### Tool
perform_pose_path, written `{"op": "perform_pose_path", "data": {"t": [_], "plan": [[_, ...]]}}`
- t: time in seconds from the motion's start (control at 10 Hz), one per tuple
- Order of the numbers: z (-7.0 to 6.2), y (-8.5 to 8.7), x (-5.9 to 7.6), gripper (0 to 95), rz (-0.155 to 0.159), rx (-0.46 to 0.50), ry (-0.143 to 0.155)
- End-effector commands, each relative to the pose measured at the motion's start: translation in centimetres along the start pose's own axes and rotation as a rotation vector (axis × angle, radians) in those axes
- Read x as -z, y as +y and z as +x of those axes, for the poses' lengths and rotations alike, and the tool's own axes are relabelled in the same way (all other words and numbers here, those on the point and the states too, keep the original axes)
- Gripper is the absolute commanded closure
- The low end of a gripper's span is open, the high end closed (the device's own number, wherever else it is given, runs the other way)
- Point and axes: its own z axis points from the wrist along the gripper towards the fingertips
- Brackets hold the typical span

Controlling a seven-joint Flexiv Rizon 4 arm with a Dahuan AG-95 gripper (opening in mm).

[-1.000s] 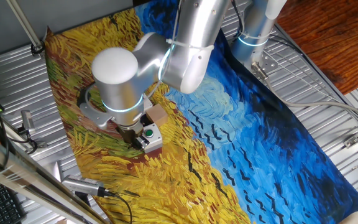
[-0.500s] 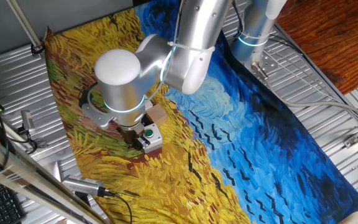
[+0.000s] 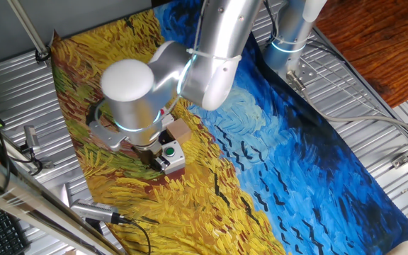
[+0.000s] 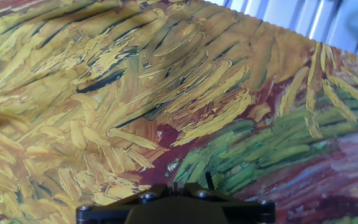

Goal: Turn the hands of a clock

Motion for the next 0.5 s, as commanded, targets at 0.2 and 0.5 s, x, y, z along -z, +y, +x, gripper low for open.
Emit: {"op": "perform_pose_path", "data": {"t": [0.2, 0.5], "plan": [[0.2, -0.2, -0.2, 95.0, 0.007, 0.022, -0.008], [0.0, -0.6, -2.6, 95.0, -0.001, 0.02, -0.025]]}}
